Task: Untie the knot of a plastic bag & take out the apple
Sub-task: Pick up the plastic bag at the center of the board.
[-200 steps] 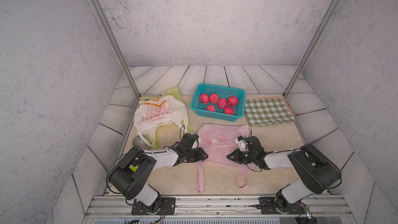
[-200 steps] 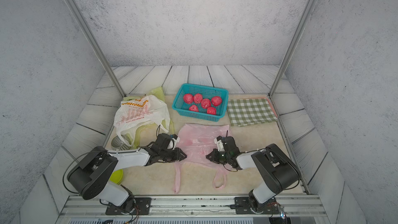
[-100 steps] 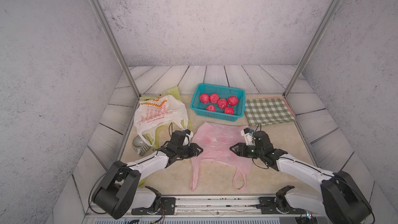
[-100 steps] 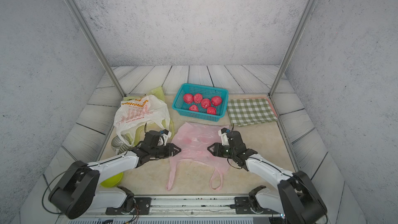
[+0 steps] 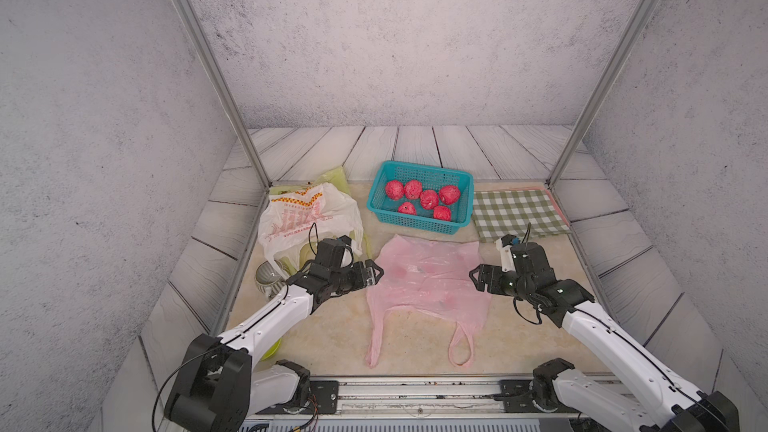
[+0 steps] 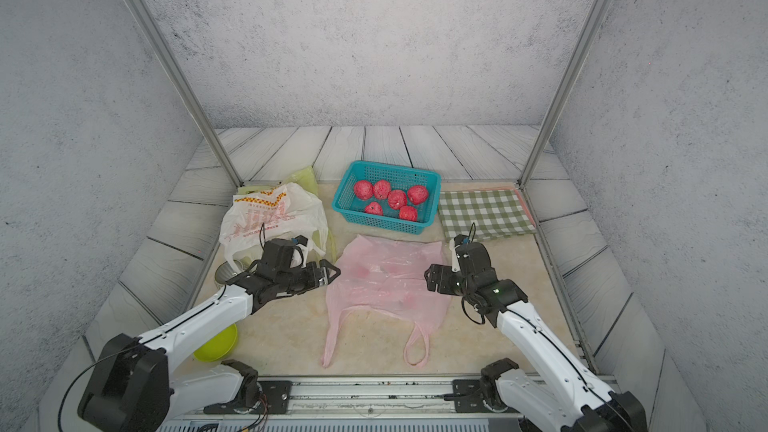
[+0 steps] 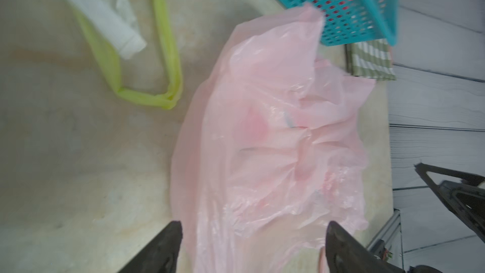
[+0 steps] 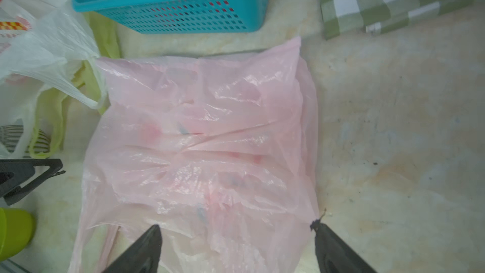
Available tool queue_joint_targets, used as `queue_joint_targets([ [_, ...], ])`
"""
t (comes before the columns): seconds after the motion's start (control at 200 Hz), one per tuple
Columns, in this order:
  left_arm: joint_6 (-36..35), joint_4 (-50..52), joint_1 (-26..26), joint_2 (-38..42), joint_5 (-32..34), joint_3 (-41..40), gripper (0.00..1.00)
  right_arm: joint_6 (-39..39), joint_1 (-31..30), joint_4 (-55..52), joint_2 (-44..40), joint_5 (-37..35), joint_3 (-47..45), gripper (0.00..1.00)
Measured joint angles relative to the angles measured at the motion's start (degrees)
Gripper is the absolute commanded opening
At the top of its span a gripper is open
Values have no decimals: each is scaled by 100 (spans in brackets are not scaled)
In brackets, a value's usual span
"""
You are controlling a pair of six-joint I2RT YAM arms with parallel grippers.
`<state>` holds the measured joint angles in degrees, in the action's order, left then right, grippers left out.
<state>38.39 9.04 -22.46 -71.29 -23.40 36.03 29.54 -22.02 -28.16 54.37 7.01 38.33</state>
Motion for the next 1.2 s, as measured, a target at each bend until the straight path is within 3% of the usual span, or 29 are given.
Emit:
queue_joint_targets([
  [0.3, 11, -448, 111, -1217, -24, -31, 82, -42, 129, 92, 94, -7, -442, 91],
  [0.395, 68, -916, 122, -1580, -302, 70, 73, -37, 155, 120, 63, -7, -542, 91],
  [0.49, 227, -1399, 122, -1904, -660, 120, 44, -42, 175, 146, 13, -7, -553, 91],
  [0.52, 264, -1523, 122, -1982, -796, 122, 28, -42, 184, 162, -2, -7, -553, 91],
  [0.555, 297, -1635, 122, -2050, -944, 122, 0, -42, 190, 175, -20, -7, -553, 91],
  [0.701, 243, -1561, 118, -1956, -1213, 258, 0, -44, 243, 188, -96, -9, -557, 91],
  [0.831, -92, -780, 118, -1226, -992, 619, 0, -44, 271, 188, -267, -17, -573, 90],
  [1.071, -1036, 780, 229, 197, 33, 2201, 0, -66, 278, 188, -448, -120, -605, 90],
  [1.196, -1438, 1360, 809, 306, 214, 3180, 0, -66, 282, 199, -446, -122, -627, 90],
])
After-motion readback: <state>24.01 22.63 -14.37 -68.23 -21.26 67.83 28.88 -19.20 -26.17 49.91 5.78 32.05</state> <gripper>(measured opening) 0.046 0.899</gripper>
